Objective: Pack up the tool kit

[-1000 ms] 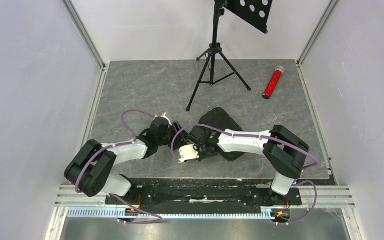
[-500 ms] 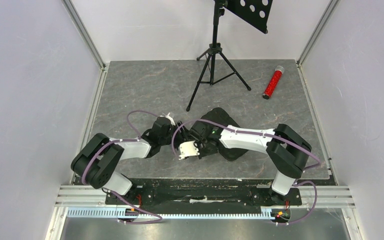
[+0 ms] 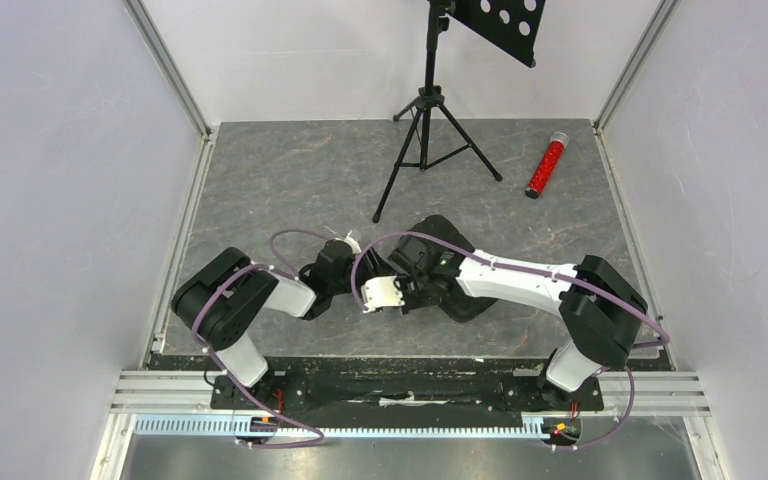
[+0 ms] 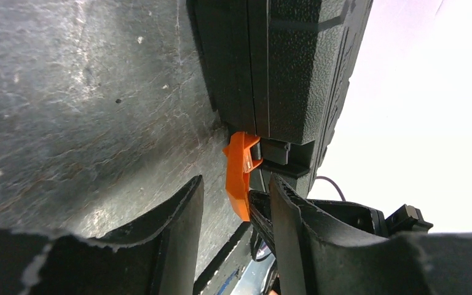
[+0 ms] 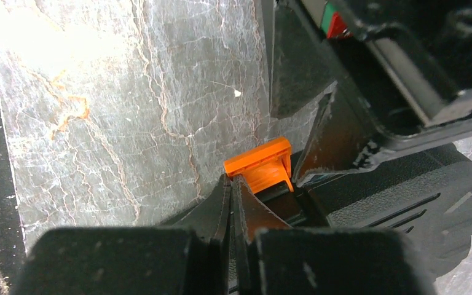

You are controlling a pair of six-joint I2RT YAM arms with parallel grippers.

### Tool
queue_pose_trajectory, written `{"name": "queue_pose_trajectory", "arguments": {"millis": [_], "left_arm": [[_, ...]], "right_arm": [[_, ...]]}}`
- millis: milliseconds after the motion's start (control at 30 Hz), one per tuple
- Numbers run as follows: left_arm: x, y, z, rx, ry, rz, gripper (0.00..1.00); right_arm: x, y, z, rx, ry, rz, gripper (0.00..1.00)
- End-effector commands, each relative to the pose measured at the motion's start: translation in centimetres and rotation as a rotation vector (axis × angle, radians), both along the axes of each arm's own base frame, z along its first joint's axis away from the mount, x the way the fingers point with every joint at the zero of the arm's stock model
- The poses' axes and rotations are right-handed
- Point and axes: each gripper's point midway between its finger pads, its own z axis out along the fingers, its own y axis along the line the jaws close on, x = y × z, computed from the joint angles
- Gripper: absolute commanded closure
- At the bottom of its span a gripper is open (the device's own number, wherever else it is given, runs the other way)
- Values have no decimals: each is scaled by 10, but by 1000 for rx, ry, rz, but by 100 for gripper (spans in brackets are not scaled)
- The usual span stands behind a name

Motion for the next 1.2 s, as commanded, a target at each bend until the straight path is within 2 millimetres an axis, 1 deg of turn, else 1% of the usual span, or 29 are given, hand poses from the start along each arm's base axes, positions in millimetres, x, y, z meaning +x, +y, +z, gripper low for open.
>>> {"name": "queue_pose_trajectory", "arguments": {"millis": [0, 167, 433, 533, 633, 733, 800, 833, 933, 1000, 1033, 1067, 1100, 1167], "left_arm": [[1, -16, 14, -108, 2, 3, 52], [-5, -26, 13, -133, 25, -15, 58], [-7, -36, 15, -139, 23, -33, 60], [-7, -39, 15, -147, 25, -34, 61], [-5, -43, 20, -172, 15, -36, 68], [-4, -47, 25, -192, 7, -48, 78], [-5, -50, 26, -202, 8, -58, 80], [-5, -51, 27, -209, 7, -59, 81], [-6, -53, 31, -231, 3, -63, 81], [-5, -54, 34, -241, -3, -64, 81], [-6, -54, 36, -248, -6, -65, 81], [-6, -54, 39, -255, -12, -65, 82], [-6, -55, 41, -262, -16, -67, 81], [-5, -55, 47, -274, -24, -66, 81]], "right_arm": [[2, 4, 8, 49, -12, -13, 100], [4, 2, 8, 57, -16, -22, 100], [7, 7, 18, 102, -33, -28, 100], [8, 7, 18, 106, -35, -32, 100], [8, 6, 18, 106, -35, -45, 99], [11, 6, 23, 122, -45, -75, 90], [14, 6, 34, 157, -59, -101, 83], [15, 6, 40, 185, -62, -119, 82], [20, 7, 69, 298, -75, -179, 76], [28, 3, 85, 375, -99, -250, 71], [35, -4, 92, 401, -125, -304, 68], [42, -10, 96, 427, -142, -365, 63], [52, -20, 99, 446, -166, -449, 58], [67, -41, 96, 458, -200, -602, 55]]}}
